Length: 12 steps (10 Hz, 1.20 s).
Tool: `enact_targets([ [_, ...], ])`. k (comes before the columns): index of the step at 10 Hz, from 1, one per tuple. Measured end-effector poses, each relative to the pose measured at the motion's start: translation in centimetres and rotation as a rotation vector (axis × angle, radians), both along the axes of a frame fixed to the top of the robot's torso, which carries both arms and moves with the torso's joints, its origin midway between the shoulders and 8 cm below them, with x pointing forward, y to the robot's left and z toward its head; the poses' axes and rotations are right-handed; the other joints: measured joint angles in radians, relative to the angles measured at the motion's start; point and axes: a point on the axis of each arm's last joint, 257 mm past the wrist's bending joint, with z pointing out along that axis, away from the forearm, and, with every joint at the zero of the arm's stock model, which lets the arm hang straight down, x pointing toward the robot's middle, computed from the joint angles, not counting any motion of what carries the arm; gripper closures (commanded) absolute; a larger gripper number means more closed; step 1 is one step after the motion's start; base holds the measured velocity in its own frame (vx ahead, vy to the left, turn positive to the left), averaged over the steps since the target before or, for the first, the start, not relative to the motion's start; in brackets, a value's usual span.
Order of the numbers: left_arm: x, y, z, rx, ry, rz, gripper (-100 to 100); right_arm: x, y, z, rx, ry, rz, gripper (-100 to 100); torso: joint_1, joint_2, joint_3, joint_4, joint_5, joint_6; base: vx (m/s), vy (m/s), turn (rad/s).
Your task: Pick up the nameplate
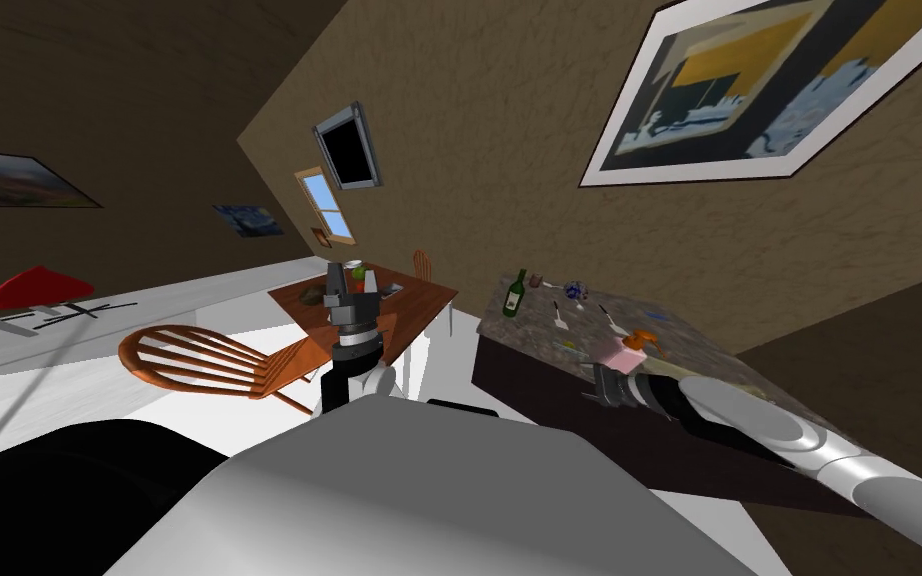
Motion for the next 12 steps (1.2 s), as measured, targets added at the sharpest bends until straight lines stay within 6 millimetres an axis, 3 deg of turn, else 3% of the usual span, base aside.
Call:
enact_targets([
  [5,0.0,0.0,0.0,0.0,0.0,0.0,0,1.4,-6.2,1.8,-0.224,-0.004,0.051,-100,0.0,0.0,0.0,0.0,0.0,0.0,0.067,0.073,0.028],
  [9,0.0,0.0,0.0,0.0,0.0,0.0,0,1.1,-11.1,2.9,-0.409,0.009,0.101,-100,-0.002,-0.001,0.0,0.0,0.0,0.0,0.092,0.064,0.065],
  [12,0.0,0.0,0.0,0.0,0.0,0.0,0,0.4,-13.1,2.7,-0.495,0.037,0.137,-100,-0.002,-0.001,-0.001,0.0,-0.001,0.0,0.082,0.04,0.075],
])
